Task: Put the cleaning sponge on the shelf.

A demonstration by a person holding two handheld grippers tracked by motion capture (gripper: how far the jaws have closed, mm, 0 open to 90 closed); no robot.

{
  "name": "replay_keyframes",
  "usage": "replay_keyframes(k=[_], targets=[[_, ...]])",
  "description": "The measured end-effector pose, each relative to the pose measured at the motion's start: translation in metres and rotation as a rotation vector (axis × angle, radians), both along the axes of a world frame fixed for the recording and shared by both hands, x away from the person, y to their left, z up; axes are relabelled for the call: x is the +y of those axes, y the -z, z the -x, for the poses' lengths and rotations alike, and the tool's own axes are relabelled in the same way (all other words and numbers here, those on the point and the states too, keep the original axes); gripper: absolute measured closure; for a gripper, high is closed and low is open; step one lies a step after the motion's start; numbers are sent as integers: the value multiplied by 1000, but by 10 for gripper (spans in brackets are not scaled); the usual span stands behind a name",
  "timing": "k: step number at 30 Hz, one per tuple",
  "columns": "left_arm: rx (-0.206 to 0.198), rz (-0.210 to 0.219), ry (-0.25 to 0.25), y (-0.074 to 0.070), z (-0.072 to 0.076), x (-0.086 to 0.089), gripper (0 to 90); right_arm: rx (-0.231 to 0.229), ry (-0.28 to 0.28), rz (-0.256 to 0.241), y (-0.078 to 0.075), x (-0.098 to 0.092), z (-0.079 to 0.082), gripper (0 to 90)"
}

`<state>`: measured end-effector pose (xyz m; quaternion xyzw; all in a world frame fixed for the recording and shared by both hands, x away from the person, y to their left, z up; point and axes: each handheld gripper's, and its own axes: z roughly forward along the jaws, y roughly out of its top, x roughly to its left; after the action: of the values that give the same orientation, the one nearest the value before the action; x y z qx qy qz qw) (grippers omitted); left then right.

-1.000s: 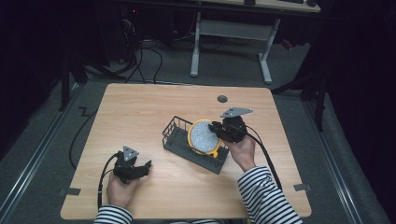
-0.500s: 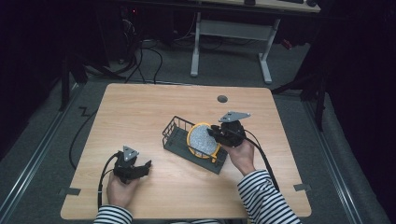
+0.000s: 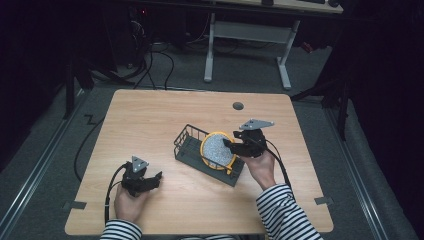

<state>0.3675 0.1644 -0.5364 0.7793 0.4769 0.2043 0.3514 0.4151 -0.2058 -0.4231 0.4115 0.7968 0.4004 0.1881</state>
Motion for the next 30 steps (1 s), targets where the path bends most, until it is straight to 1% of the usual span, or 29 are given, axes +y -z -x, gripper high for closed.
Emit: replay_keyframes(k=[1,4,9,12,13,14,17,18,19,21,22,23,24,27,28,29,30], targets=[[0,0,0,0,0,0,281,2,5,-7,-1,-2,0,452],[0,0,0,0,0,0,281,-12,10,-16,-6,-6,2,450],[0,0,0,0,0,0,281,-14,17,-16,-12,-13,4,452],[0,1,0,0,0,0,281,-15,34,-33,-17,-23,7,455],[0,0,0,0,0,0,281,-15,34,-33,-17,-23,7,455],[0,1,0,0,0,0,281,-26,42,-46,-20,-29,8,459],[0,1,0,0,0,0,281,-29,55,-63,-25,-37,11,461],[0,1,0,0,0,0,281,-29,55,-63,-25,-37,11,461],[0,1,0,0,0,0,281,-32,66,-66,-27,-43,13,463],[0,1,0,0,0,0,281,-34,70,-67,-28,-46,15,464],[0,1,0,0,0,0,281,-37,80,-70,-30,-52,17,466],[0,1,0,0,0,0,281,-37,80,-70,-30,-52,17,466],[0,1,0,0,0,0,281,-36,89,-74,-31,-57,19,468],[0,1,0,0,0,0,281,-37,98,-76,-33,-63,21,471],[0,1,0,0,0,0,281,-38,106,-77,-34,-68,23,472],[0,1,0,0,0,0,281,-38,106,-77,-34,-68,23,472],[0,1,0,0,0,0,281,-44,115,-82,-37,-73,26,474]])
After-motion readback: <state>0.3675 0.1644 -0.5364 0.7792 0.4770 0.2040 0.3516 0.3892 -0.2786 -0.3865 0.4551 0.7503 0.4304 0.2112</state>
